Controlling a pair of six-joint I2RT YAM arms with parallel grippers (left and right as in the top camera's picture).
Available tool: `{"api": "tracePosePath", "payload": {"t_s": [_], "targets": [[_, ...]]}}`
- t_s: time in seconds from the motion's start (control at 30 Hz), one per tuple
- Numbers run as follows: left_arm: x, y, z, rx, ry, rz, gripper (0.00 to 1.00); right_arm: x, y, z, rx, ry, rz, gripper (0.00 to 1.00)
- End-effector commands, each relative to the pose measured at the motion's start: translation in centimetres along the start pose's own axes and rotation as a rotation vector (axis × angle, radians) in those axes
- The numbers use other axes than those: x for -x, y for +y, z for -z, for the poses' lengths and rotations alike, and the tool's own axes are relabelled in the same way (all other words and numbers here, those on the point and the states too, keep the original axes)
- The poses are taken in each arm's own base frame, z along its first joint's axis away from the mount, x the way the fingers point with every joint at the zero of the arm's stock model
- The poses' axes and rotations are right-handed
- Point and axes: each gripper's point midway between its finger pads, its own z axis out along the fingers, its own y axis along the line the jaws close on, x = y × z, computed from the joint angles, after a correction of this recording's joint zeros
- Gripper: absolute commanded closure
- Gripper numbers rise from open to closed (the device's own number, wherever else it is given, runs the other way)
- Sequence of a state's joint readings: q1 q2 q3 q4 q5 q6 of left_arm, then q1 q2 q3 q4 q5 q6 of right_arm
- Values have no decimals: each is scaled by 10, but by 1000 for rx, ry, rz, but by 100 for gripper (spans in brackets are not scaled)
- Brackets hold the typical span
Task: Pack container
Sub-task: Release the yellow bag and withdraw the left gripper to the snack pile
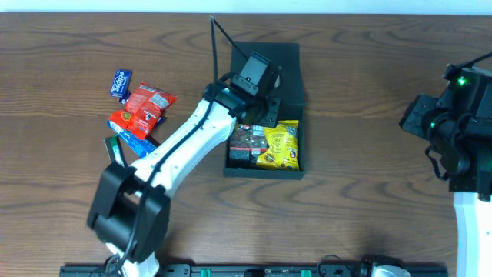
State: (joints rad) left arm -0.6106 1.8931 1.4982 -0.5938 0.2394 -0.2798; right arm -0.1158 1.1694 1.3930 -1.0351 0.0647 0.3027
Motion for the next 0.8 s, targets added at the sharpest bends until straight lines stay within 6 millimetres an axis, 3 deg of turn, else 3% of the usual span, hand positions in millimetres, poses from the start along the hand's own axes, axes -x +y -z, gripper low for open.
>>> {"api": "tracePosePath", "payload": {"t_s": [0.0,0.47,0.67,0.77], "targets": [[-19,12,-33,28,85,2,94,8,-2,6,-10,-29,7,98],[-58,16,-91,-32,245,33,94,6,-2,0,-15,-12,8,98],[-55,17,-88,-33,236,38,94,6,-2,-5,-19,0,8,99],[-43,13,-74,-50,207,41,94,6,-2,-5,-18,-1,8,98]]}}
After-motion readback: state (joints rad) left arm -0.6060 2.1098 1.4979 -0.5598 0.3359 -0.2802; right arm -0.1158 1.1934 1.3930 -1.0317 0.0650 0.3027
